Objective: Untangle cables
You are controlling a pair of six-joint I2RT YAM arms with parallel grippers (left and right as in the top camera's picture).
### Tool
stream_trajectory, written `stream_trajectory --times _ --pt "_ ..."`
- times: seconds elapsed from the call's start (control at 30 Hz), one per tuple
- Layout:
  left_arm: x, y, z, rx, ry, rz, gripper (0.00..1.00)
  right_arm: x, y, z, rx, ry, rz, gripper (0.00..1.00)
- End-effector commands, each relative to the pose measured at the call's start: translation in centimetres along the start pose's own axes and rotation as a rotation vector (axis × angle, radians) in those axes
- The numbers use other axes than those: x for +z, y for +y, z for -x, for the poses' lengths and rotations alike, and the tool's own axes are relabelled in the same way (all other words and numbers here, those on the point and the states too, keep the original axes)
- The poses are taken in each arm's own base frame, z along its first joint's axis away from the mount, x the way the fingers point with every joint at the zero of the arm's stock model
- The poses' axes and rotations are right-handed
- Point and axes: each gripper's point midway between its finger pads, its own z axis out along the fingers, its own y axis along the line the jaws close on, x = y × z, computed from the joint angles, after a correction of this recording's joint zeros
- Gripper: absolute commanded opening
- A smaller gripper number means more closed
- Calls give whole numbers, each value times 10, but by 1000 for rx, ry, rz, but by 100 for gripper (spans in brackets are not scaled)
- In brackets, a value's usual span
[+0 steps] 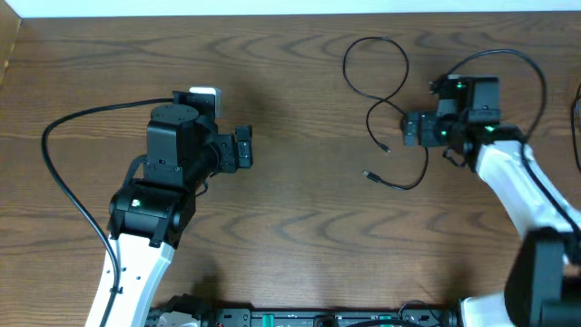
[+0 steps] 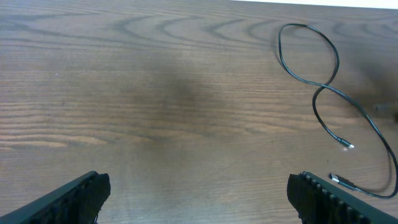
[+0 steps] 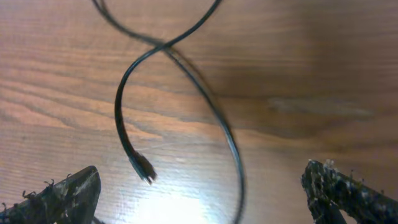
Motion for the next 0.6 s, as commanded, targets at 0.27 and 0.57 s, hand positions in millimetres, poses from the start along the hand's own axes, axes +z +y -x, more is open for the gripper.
stream_trajectory --times 0.27,0.57 --pt "-2 1 -1 25 -4 0 96 47 37 7 -46 -40 165 99" --pt "-2 2 -7 42 19 3 96 69 36 15 -49 -40 170 99"
